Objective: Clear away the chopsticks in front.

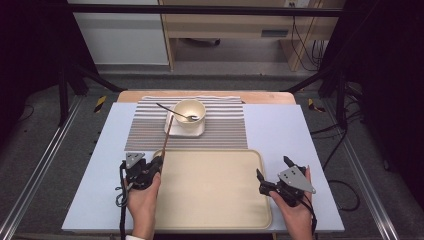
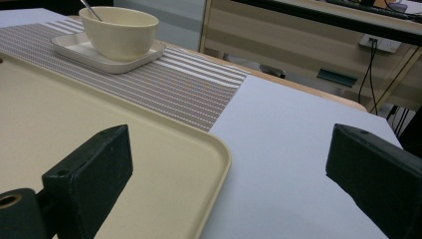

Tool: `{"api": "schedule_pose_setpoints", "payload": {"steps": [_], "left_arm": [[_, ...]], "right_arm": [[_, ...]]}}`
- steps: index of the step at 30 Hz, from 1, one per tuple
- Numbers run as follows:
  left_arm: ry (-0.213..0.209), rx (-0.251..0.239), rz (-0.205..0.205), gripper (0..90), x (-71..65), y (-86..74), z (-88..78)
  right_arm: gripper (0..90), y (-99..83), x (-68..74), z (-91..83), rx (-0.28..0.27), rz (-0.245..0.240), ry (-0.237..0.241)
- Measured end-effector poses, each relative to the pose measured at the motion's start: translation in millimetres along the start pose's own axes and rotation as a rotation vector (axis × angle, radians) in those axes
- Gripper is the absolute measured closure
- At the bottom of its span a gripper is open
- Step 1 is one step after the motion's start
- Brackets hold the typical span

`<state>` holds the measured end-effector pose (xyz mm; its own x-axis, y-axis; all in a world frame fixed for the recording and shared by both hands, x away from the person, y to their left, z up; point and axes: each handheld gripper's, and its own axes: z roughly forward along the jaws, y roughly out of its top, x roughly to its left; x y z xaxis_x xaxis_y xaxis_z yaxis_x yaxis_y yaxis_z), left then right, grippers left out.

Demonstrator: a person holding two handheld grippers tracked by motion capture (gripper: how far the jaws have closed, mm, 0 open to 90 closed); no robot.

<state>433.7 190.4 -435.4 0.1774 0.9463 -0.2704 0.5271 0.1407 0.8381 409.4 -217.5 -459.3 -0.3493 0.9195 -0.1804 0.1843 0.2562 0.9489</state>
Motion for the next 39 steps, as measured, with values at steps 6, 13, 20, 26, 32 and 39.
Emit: {"api": "schedule_pose_setpoints", "payload": {"steps": [6,13,20,26,32,39], "left_arm": [[-0.008,-0.014,-0.018,85.5,-8.4,-2.5,0.6],[0.018,-0.027,-0.002,85.5,-9.5,-13.7,-5.0],[0.030,-0.036,-0.043,85.5,-12.7,-19.0,-15.8],[0.032,-0.044,-0.050,85.5,-19.3,-23.2,-26.3],[0.021,-0.053,-0.085,85.5,-21.3,-26.7,-32.5],[0.028,-0.058,-0.095,85.5,-26.3,-32.5,-32.4]], "right_arm": [[4.7,-2.4,-1.9,1.7,0.010,0.012,0.006],[4.7,-3.1,4.1,5.9,0.020,-0.009,0.046],[4.7,-0.7,5.9,2.3,0.010,-0.014,0.050],[4.4,0.9,5.4,-0.6,0.005,-0.001,0.037],[4.5,1.8,8.4,0.1,0.010,-0.013,0.038],[4.4,1.3,7.8,0.7,0.011,-0.007,0.038]]}}
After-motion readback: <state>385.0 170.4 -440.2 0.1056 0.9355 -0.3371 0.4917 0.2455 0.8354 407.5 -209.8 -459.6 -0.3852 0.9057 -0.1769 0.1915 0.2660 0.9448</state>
